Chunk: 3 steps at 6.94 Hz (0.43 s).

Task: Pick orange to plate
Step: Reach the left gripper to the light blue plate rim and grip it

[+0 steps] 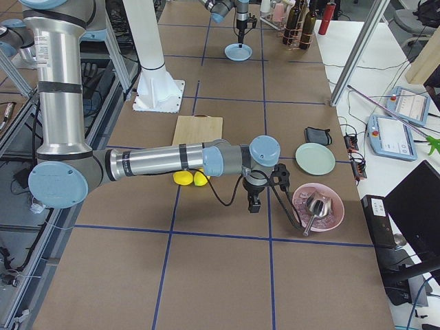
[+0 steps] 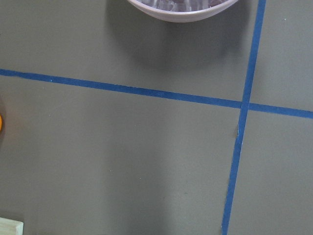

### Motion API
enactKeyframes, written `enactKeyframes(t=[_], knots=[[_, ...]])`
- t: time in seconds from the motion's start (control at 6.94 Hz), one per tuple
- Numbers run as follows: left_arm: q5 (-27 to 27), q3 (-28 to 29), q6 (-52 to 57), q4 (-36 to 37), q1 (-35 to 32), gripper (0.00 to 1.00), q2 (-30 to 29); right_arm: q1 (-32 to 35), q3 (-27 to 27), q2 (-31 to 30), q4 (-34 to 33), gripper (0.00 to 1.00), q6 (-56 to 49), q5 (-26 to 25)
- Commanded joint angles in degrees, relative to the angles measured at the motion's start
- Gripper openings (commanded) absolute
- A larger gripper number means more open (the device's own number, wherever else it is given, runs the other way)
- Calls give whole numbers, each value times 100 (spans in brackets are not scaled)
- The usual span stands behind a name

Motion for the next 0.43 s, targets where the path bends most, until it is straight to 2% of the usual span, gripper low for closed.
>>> enactKeyframes(t=[0.0,0.14,0.29], knots=[[-16,0,36,4,5,1,-3,2,-1,-7,0,100,1,0],[-33,-43,-7,4,5,0,-21,2,7,-7,0,100,1,0],[-51,-322,-60,4,5,0,-56,2,7,-7,0,100,1,0]])
